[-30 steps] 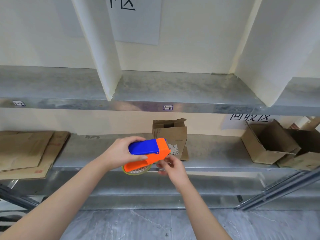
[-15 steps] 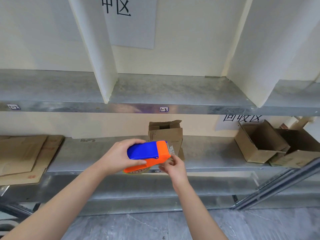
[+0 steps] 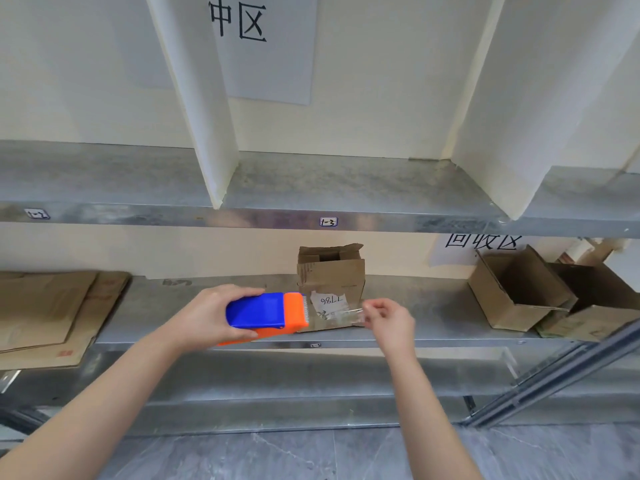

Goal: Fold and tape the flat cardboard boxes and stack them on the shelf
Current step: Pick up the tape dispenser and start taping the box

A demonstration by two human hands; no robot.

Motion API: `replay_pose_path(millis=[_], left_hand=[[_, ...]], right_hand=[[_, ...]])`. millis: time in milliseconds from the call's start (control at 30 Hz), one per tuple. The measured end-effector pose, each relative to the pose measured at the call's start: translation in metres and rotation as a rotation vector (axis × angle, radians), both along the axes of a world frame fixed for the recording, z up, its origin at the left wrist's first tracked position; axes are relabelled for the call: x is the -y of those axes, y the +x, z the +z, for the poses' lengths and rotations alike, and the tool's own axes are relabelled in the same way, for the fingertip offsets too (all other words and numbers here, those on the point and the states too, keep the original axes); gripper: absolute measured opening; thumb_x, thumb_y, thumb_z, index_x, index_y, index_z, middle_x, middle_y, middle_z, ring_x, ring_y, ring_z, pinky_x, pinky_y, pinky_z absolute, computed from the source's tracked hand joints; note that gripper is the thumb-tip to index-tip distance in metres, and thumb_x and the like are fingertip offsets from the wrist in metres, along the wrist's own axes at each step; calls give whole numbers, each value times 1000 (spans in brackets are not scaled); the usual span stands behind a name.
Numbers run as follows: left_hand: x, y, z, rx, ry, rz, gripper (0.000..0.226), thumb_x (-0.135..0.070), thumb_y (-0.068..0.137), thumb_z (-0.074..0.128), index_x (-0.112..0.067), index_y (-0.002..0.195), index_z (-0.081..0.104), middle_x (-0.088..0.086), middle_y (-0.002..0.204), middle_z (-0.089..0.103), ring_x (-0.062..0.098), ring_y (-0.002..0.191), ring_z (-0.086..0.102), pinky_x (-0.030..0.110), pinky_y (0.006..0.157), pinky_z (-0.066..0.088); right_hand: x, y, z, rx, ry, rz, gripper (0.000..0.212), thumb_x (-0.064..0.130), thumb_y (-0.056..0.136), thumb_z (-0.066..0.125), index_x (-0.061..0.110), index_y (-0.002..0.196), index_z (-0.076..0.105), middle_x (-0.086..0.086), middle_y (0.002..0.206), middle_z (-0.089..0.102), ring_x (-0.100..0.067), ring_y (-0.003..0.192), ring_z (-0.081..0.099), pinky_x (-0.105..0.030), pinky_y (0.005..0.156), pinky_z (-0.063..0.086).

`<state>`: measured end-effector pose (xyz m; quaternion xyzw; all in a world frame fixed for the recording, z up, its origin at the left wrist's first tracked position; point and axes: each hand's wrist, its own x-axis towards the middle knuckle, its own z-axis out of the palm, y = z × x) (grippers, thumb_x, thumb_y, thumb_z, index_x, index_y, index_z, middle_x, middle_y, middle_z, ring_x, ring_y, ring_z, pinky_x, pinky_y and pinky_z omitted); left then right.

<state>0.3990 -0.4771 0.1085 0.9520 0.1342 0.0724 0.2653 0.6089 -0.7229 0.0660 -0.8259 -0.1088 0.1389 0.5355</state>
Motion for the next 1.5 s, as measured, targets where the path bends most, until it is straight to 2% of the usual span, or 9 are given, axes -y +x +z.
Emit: replay_pose_path(millis=[133,300,467,667,833,1000,1333,1400,1500], left_hand=[[-25,-17,3,0,43,85,75,-45,64,86,-34,131,55,-23,119,58,-5,108,54,11,92,36],[-31,-6,12,27,62,62,71,-39,66,86,-35,130,56,-30,112,55,-8,103,53,2,87,33],[-30,3,9,8,58,32,70,-40,68,83,-36,132,54,-24,112,56,-9,101,51,2,83,33],[-41,12,11,36,21,67,73,-36,67,86,-33,132,54,-18,114,58,-3,103,52,2,86,32],[-55,35,42,98,51,105,73,-36,67,86,-30,133,56,-17,120,58,-1,106,50,10,89,33],[-48,65,49,120,-19,93,65,-34,70,84,-30,128,57,-18,126,54,2,114,47,16,94,34],[-35,120,49,-213,-192,217,58,-62,60,74,-38,110,59,-15,111,64,9,106,60,29,95,46],[-33,133,48,-332,-245,235,59,-59,64,70,-28,113,61,-4,115,64,18,111,59,34,97,46],[-29,147,43,-204,-240,167,28,-35,69,73,-38,93,59,-10,97,66,13,96,62,24,81,49]], right_hand=[[16,23,10,63,-28,-38,19,20,87,68,29,70,66,10,63,70,-16,72,72,-35,80,57],[7,28,24,76,67,-90,15,22,89,65,25,74,67,8,64,70,-10,65,71,-35,81,57],[-11,34,44,97,138,-71,11,22,88,64,24,78,69,10,63,71,-12,65,71,-29,76,57],[-22,52,56,176,93,-30,17,17,88,65,30,77,66,6,71,71,-13,78,71,-44,86,56],[-21,69,55,192,119,-78,22,16,92,64,29,74,64,10,69,70,-2,69,70,-40,78,61],[-15,94,53,129,132,-108,12,18,92,62,23,81,64,-2,73,71,-16,70,72,-39,74,61],[3,141,39,25,153,-84,6,18,91,64,16,85,67,-4,75,72,-17,68,71,-24,63,59],[4,146,36,20,124,-62,8,19,91,64,19,84,66,-4,76,73,-17,67,71,-25,65,59],[0,148,31,22,107,-42,8,20,90,63,20,83,68,1,70,72,-14,64,70,-28,68,59]])
